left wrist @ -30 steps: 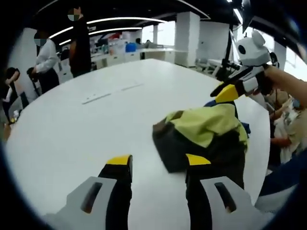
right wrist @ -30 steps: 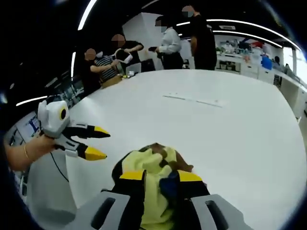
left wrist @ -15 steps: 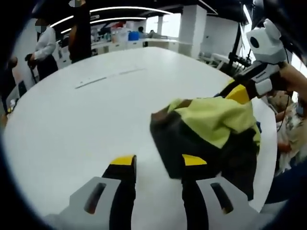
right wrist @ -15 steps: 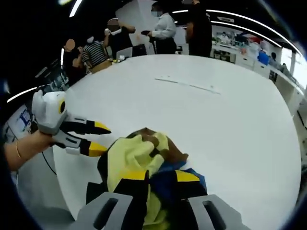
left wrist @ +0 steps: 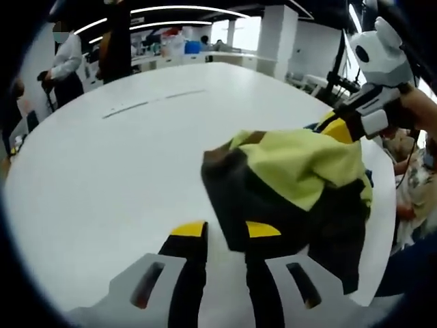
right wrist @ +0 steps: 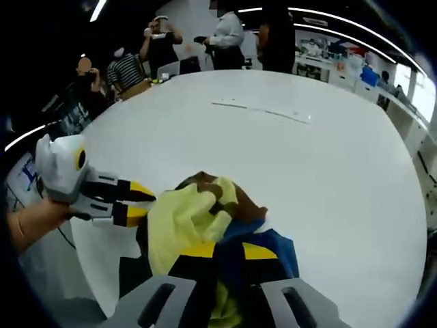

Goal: Fold the garment on the visible template until the final outline fits inside the template.

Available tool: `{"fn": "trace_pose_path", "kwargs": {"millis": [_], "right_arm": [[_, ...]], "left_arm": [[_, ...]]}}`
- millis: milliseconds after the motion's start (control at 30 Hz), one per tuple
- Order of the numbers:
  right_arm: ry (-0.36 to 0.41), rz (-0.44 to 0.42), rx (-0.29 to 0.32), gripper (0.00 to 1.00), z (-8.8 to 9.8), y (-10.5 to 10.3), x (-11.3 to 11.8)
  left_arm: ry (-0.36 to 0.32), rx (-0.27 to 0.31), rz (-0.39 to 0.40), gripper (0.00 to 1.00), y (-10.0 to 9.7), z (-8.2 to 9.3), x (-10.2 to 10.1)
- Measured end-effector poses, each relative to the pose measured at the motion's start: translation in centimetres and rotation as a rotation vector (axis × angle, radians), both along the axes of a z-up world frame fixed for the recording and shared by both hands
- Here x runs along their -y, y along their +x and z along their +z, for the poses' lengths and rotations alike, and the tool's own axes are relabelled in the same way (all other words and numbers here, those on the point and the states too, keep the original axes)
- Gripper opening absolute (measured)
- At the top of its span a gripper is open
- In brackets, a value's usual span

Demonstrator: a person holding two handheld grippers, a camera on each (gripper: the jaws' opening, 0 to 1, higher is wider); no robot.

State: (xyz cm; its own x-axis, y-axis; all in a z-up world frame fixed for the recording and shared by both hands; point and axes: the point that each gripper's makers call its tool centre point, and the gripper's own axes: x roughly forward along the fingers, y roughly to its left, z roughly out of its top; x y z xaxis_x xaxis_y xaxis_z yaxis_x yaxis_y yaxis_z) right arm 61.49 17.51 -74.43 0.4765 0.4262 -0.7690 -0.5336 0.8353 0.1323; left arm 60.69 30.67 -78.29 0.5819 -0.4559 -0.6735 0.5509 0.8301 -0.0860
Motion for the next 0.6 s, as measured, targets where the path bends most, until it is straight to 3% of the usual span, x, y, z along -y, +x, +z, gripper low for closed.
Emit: {"fn": "trace_pose_path", "kwargs": {"millis": [267,367,600], "right_arm": [[-0.006,-0.001,0.011,0.02,-0.1,0.2,-0.1],[-0.005,-0.006,0.009,0.0,-0.2,0.3,-0.1],[-0.003,-0.008,0.017,0.0,-0.1,0.5,-0.1]], "left_arm": [[0.05,0.02,0.03,0.07,0.2,0.1,-0.2],[0.017,-0.007,0.127,0.02,0.5,0.1,-0.7],[0.072,0.009,0.11,0.0,0.4,0.0,-0.4]]}}
